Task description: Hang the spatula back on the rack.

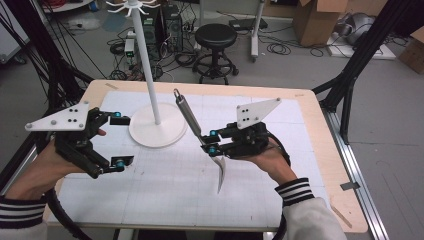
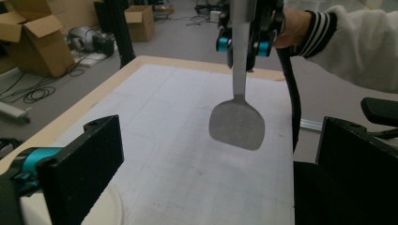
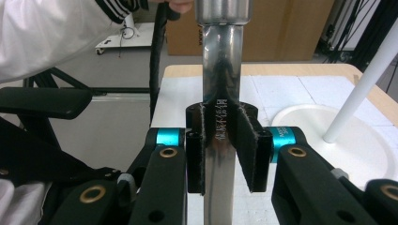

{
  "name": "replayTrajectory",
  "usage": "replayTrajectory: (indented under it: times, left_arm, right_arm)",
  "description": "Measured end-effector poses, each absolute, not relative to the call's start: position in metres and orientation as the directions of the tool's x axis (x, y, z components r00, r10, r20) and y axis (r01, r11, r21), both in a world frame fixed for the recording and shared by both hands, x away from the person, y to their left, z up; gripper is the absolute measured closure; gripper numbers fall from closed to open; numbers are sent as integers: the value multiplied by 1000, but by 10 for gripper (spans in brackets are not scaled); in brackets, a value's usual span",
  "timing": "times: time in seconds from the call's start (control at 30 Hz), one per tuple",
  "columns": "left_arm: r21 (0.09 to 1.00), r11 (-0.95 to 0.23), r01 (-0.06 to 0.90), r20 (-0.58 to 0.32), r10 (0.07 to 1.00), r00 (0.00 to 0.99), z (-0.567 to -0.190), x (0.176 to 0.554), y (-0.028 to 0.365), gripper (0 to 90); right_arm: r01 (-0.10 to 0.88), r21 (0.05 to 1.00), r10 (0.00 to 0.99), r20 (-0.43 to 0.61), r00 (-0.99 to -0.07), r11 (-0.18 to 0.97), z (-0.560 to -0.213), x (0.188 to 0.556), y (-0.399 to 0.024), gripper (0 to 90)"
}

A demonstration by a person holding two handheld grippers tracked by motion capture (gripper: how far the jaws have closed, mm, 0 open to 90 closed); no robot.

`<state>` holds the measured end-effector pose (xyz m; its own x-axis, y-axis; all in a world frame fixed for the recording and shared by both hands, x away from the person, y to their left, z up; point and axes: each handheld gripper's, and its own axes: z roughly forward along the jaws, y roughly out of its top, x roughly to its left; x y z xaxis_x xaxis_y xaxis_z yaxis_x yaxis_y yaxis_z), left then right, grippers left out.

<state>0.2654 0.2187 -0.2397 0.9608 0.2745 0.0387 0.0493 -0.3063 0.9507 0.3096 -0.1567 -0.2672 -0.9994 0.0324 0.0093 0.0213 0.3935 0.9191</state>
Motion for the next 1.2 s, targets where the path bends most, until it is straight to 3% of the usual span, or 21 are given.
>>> replayTrajectory:
  times: [0.5,1.2]
  left_arm:
    - [934,-358,1,63,167,984,-216,274,180,17]
    - [927,-375,-27,75,112,991,-213,281,151,23]
  right_arm:
    - [11,908,0,12,-1000,419,-272,308,-149,748]
    - [20,905,-1,22,-1000,425,-287,307,-146,748]
